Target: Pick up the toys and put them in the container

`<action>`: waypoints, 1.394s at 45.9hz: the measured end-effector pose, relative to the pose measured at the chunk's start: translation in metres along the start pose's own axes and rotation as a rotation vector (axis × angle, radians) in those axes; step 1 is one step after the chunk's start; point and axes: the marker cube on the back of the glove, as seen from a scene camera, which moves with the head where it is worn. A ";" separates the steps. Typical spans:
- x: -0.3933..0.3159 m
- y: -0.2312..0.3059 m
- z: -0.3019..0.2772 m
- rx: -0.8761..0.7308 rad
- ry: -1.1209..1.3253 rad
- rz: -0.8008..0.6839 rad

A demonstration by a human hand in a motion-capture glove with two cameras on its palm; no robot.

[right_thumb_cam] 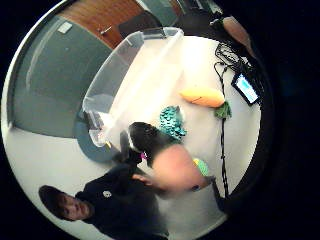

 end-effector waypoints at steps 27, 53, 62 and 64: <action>-0.051 0.022 0.091 -0.194 -0.002 0.032; -0.077 0.040 0.181 -0.267 0.018 0.192; -0.085 0.034 0.189 -0.166 0.015 0.138; -0.084 0.032 0.189 -0.137 -0.008 0.120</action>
